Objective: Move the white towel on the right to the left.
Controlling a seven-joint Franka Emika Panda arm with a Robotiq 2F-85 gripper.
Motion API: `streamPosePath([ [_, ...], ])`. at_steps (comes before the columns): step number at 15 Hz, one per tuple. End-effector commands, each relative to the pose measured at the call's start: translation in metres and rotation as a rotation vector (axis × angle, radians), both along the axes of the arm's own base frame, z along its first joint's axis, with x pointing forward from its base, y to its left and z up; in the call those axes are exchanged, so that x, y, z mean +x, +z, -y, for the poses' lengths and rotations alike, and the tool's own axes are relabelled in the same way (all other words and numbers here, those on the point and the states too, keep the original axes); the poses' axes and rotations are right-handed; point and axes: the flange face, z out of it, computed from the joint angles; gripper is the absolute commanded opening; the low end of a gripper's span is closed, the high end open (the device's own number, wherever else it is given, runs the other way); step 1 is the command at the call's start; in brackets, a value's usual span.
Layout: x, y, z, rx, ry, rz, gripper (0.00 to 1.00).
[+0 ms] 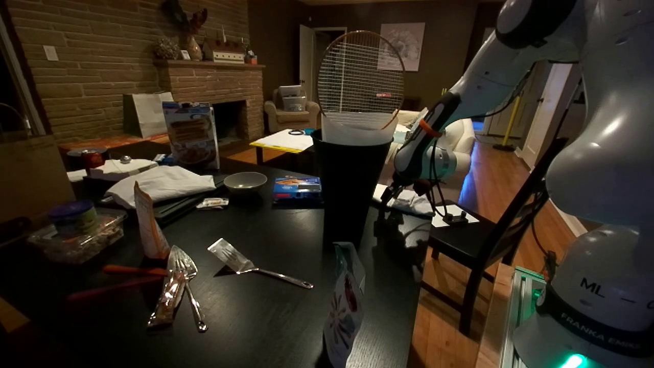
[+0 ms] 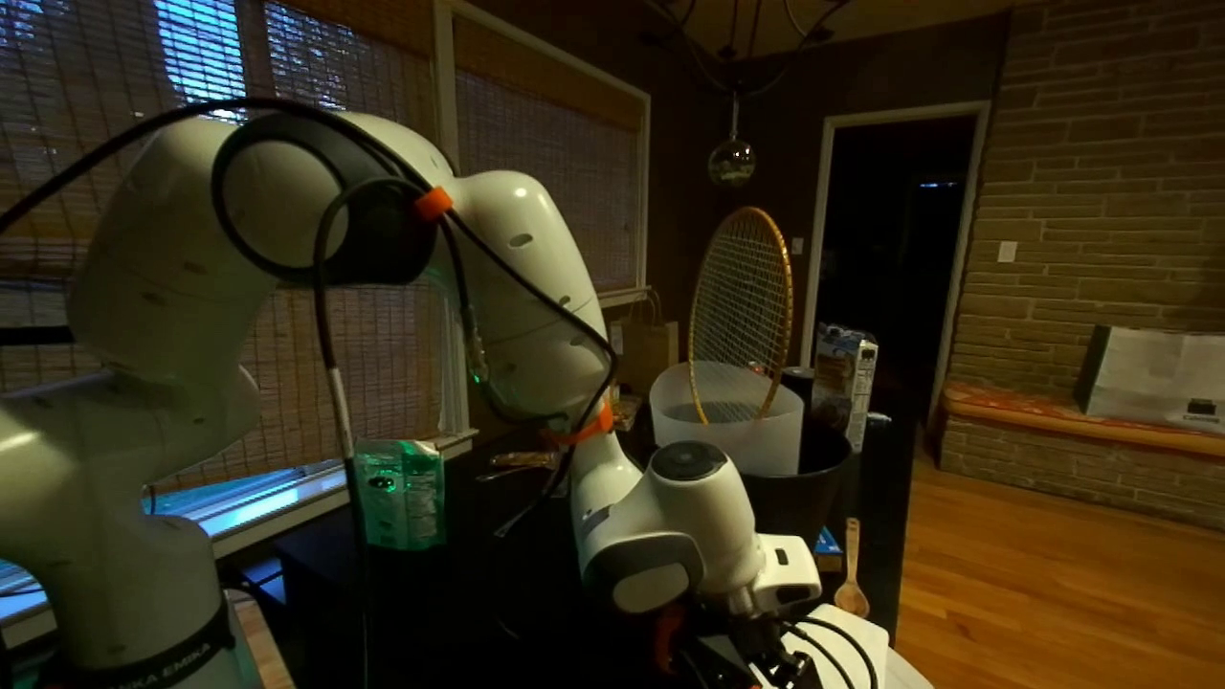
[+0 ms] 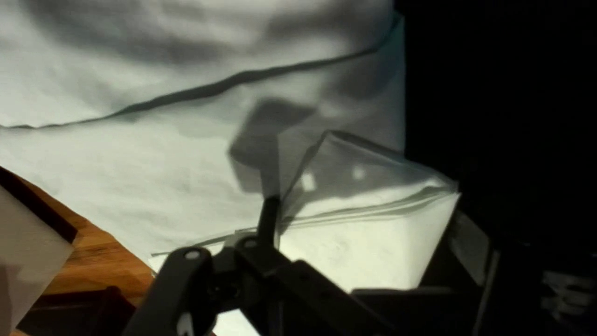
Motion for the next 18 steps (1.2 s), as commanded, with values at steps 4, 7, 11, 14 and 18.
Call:
streamPosePath([
  [4, 0.004, -0.009, 0.012, 0.037, -0.029, -0.058, 0.39],
  [7, 0.002, 0.005, 0.006, 0.052, -0.015, -0.073, 0.19],
  [11, 0.001, 0.019, 0.005, 0.057, -0.017, -0.095, 0.0],
  [14, -0.01, 0.016, -0.005, 0.104, 0.004, -0.156, 0.02],
  [18, -0.041, 0.027, -0.074, 0.187, 0.181, -0.184, 0.02],
])
